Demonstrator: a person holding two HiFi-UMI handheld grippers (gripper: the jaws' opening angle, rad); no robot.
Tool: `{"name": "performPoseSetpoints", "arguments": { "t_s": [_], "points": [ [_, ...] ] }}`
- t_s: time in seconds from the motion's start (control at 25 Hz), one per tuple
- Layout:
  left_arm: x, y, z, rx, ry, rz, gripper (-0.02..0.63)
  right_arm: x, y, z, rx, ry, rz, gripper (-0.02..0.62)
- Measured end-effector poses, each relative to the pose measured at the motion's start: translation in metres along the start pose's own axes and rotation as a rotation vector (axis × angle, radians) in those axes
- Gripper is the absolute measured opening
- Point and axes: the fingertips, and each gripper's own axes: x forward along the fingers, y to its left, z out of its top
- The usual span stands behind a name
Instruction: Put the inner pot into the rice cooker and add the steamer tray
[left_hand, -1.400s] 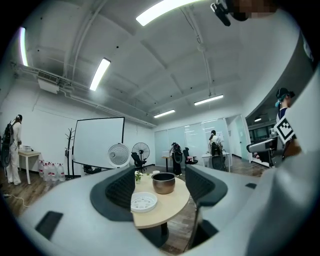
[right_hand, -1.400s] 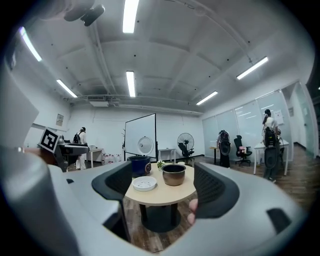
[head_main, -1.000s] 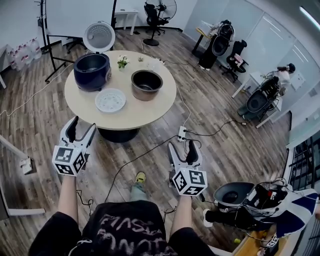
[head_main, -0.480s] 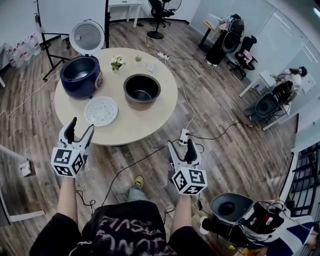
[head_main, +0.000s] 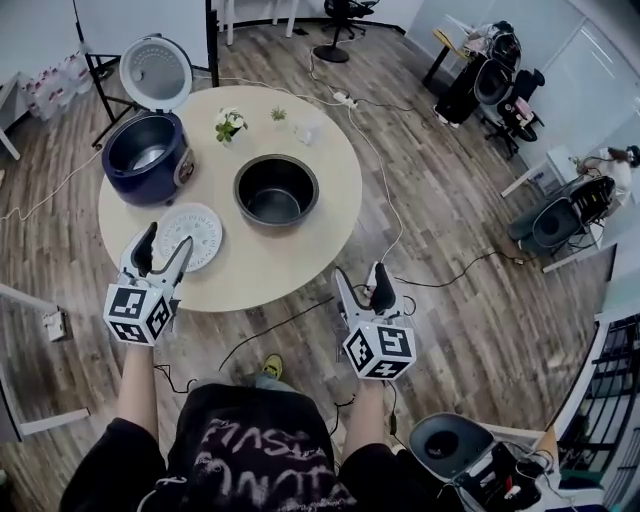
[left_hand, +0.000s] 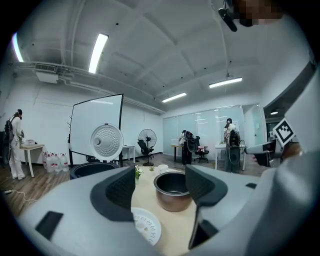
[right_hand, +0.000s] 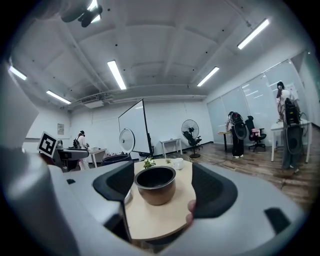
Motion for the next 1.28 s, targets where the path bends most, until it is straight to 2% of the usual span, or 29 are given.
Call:
{"name": "performPoseSetpoints", "arguments": {
  "t_s": [0.32, 0.8, 0.96, 1.28],
  "points": [
    [0.045, -0.003, -0.002, 0.009, 0.025, -0.008, 0.313, 0.039, -0.021, -0.002, 0.035, 0.020, 0.014, 0.364],
    [0.113, 0.025, -0.010, -0.029, 0.058, -0.060, 0.310, 0.098, -0.026, -0.006, 0.051, 0.077, -0.022, 0.354],
    [0.140, 0.030, -0.022, -0.054, 0.117, -0.090, 0.304, 0.119, -0.028, -0.014, 0.063, 0.121, -0.029, 0.353],
    [0.190, 0.026, -0.051, -0.070, 0.312, -0.198, 0.304, 0.166, -0.029, -0.026, 0.098, 0.223, -0.020, 0.331]
  ]
}}
